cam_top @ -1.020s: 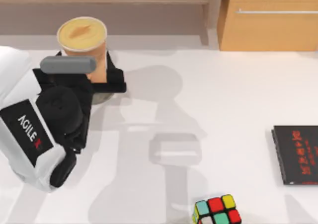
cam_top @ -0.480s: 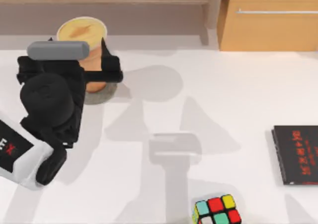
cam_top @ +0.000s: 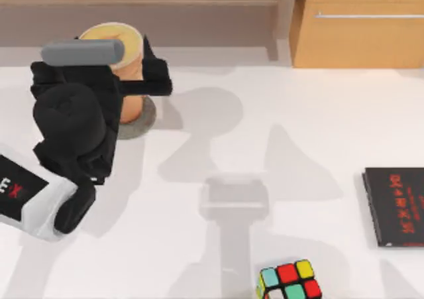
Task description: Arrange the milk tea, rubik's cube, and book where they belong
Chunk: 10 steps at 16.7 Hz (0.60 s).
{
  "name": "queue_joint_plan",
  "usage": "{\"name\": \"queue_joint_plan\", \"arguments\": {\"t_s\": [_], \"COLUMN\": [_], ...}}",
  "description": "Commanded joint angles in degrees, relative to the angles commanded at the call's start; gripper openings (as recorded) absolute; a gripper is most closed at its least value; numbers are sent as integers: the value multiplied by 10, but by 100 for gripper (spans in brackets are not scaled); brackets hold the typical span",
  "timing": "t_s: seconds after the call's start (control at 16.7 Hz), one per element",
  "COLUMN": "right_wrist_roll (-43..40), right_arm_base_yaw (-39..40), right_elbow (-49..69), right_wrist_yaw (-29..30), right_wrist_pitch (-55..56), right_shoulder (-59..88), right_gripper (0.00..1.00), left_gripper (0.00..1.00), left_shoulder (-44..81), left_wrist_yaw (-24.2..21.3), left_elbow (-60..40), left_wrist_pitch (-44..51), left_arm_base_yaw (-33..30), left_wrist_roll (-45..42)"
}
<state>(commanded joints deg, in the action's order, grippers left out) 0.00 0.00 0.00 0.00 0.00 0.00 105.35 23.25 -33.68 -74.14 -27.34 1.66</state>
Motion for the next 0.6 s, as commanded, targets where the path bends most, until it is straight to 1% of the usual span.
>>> {"name": "queue_joint_plan", "arguments": {"t_s": [0.12, 0.3, 0.42, 0.6], "right_wrist_roll": [0, 0, 0, 0], "right_arm_base_yaw": [0, 0, 0, 0], "right_elbow": [0, 0, 0, 0], "right_wrist_yaw": [0, 0, 0, 0], "right_wrist_pitch": [0, 0, 0, 0], "right_shoulder": [0, 0, 0, 0], "right_gripper": [100, 100, 100, 100], "left_gripper": [100, 100, 100, 100], "left_shoulder": [-8, -8, -1, 19], "left_wrist_yaw": [-9, -30, -48, -81], "left_elbow": [-52, -156, -232, -347], "left_wrist_pitch": [52, 173, 283, 490], "left_arm_base_yaw": [-19, -62, -97, -155], "left_wrist_roll": [35, 112, 175, 283]}}
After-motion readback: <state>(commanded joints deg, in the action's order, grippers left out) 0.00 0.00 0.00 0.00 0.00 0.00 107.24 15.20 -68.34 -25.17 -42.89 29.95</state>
